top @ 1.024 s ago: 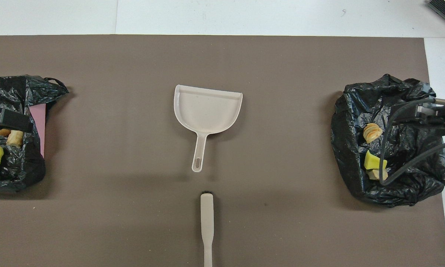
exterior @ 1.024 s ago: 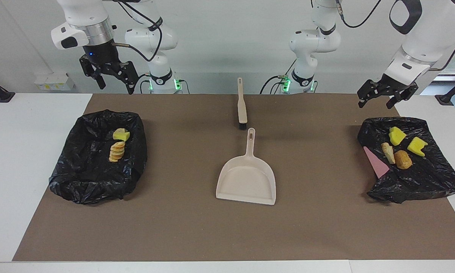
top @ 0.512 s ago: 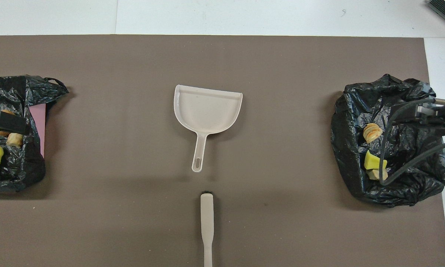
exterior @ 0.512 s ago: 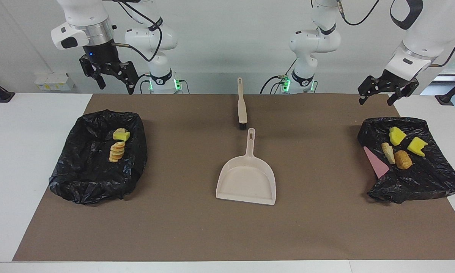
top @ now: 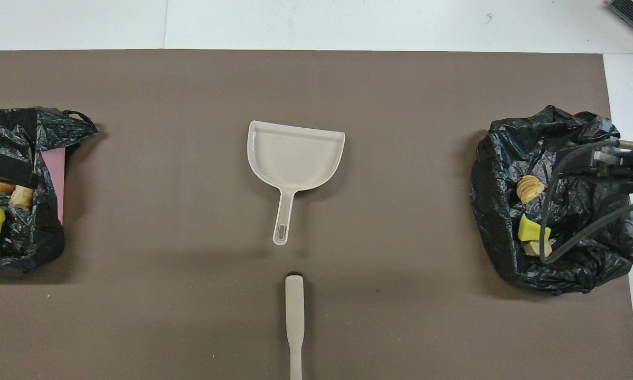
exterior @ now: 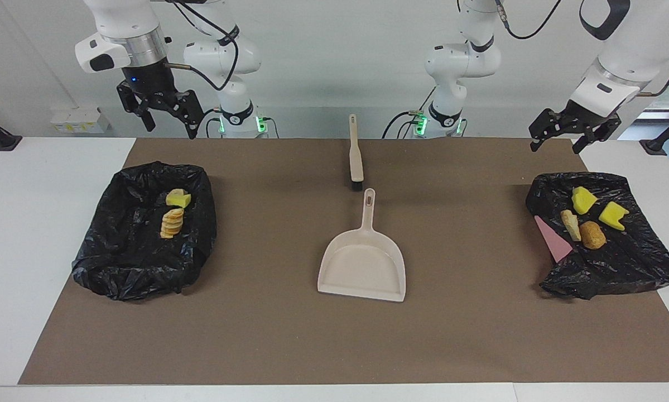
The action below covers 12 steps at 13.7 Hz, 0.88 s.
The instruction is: Sweep and dump trash in bin
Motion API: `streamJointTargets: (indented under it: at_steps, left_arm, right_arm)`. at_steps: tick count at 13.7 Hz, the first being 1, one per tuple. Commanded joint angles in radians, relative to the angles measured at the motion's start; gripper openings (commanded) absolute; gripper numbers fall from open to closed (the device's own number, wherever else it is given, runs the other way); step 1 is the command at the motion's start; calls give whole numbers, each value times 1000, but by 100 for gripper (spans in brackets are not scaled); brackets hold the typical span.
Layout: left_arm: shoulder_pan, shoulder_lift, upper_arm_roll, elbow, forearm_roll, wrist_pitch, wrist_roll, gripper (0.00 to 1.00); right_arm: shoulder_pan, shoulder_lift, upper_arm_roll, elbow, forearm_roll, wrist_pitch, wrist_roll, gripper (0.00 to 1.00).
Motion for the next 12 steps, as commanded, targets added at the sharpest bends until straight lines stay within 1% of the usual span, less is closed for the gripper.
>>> streamJointTargets:
  at_steps: [1,12]
  left_arm:
    - [-2,12,3,30,6,-17,16,100]
    - [4,6,3,23,4,-15,37,100]
  right_arm:
    - [-11,-9,0,-4,22,-14,-30,100]
    - [-11,-9,0,-4,22,-14,-30,100]
